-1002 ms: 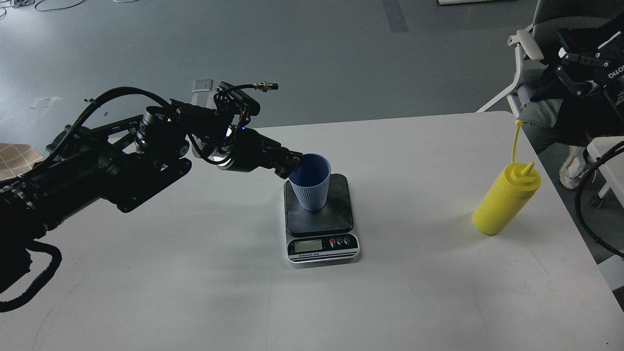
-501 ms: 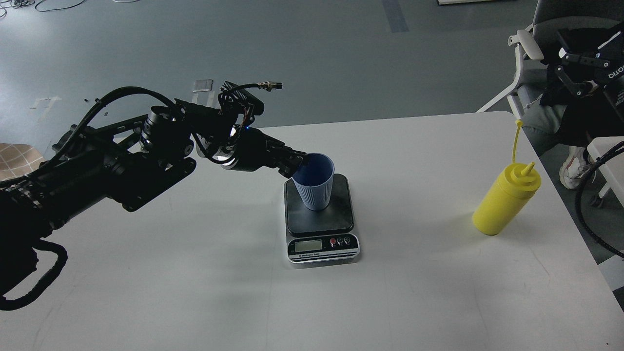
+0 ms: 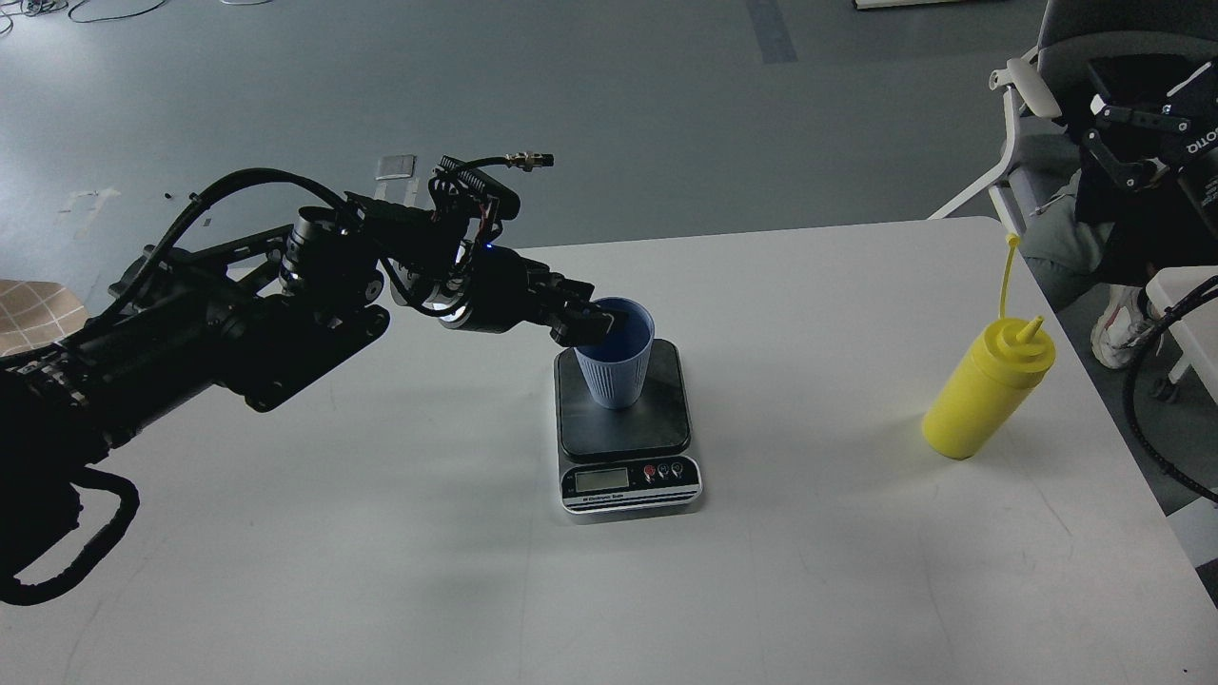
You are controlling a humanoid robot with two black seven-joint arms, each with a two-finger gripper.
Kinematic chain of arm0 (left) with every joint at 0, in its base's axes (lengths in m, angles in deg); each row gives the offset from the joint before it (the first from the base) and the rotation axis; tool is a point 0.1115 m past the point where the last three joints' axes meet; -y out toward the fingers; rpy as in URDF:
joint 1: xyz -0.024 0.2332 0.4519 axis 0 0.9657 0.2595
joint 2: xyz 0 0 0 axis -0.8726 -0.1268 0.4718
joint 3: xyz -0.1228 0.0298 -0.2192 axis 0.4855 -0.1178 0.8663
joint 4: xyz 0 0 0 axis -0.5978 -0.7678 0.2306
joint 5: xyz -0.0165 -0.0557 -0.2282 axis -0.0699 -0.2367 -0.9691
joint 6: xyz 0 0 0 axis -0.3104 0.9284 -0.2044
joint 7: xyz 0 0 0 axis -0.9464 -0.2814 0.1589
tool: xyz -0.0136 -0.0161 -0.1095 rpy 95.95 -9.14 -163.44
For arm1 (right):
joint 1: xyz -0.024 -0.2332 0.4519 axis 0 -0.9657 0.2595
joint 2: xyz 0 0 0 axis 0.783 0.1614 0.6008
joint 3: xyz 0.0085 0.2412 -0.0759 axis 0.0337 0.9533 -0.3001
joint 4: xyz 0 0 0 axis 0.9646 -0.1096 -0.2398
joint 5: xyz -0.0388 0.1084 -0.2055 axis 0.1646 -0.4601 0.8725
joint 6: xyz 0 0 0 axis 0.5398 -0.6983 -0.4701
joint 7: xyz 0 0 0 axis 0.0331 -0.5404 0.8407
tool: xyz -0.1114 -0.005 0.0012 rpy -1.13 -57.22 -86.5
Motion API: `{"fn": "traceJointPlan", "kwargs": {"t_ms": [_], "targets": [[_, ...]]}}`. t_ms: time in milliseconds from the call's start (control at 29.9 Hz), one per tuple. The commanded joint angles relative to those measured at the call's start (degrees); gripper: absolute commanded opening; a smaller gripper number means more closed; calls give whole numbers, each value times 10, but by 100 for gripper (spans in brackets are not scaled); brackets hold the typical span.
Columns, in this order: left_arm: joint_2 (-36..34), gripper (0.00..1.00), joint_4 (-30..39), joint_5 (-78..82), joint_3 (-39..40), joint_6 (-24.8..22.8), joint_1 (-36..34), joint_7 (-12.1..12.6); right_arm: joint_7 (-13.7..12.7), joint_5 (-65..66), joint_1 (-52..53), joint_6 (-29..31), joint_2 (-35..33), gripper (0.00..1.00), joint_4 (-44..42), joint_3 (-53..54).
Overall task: Pour seasoning into cup on scale with both arms
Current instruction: 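Withdraw the left hand up and away from the cup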
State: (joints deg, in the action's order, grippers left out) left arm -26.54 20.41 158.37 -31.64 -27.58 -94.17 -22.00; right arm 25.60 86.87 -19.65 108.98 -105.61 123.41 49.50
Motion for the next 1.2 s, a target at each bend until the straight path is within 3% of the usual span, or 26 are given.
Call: {"fn": "traceJointPlan", "kwargs": {"t_ms": [0,234,501,768,1069,1169], "targets": [[-1,97,0,-45,4,-1,-6,0,0,0,-1,0,0,99,0,0],[-50,98,0,-189,33,2,-31,0,-1,0,-1,0,-4,100,-1,0],[-56,98,0,-380,110,12,-36,0,-1,-3,-1,0,-11,100,-1,-1],[-41,98,-7,-556,125,62,-35,0,-2,-3,3,0,-12,100,-1,-3],[-11,98,-13,-701,172,51,-38,0,-4,-6,3,0,-12,99,4,-2],[-14,98,-7,-723,208,19,-34,0,-5,-10,4,0,-12,99,4,-1]]}}
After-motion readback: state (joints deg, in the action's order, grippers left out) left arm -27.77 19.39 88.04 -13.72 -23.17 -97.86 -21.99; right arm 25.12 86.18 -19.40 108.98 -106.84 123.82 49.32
